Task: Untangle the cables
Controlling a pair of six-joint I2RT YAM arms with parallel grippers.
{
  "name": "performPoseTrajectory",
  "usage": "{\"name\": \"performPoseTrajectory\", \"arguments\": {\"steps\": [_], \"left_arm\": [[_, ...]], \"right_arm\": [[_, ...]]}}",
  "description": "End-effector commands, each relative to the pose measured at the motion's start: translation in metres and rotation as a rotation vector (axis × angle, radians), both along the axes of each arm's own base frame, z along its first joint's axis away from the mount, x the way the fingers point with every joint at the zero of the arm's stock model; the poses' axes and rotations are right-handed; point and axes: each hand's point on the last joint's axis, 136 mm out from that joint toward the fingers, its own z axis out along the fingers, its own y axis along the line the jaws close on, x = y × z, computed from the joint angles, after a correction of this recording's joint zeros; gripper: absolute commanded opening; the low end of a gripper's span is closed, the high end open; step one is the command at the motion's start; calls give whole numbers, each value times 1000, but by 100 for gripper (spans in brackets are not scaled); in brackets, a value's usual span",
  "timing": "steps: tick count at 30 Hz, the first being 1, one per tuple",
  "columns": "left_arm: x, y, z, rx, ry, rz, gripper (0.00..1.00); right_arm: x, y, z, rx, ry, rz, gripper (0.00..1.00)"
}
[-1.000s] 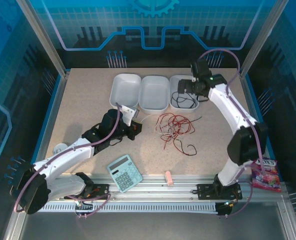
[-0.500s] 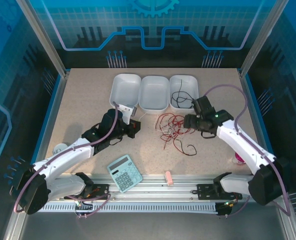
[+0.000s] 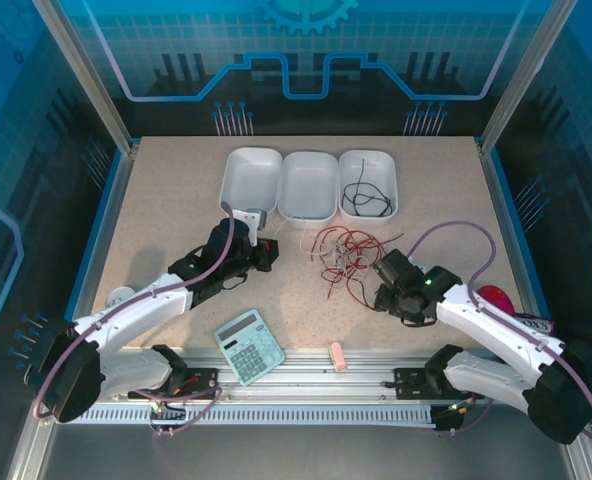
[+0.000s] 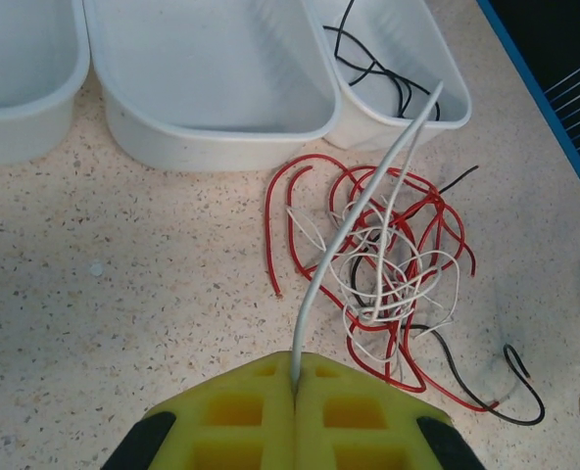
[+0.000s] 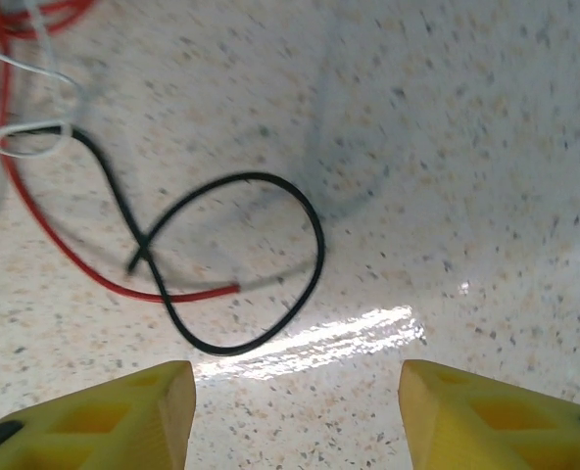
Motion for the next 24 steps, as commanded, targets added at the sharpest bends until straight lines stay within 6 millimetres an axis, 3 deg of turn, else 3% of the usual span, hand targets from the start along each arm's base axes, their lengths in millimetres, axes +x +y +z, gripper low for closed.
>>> {"name": "performPoseTrajectory", "arguments": {"steps": [1, 9, 24], "left_arm": [[1, -4, -3, -19, 11, 8, 0], [2, -6, -5, -19, 14, -4, 0], [0, -7, -7, -18, 20, -12, 0]], "right_arm": [[-4, 2, -11, 59, 2, -136, 57], [-1, 15, -34, 187, -22, -240, 54], [17, 37, -44, 253, -27, -233, 52]]}}
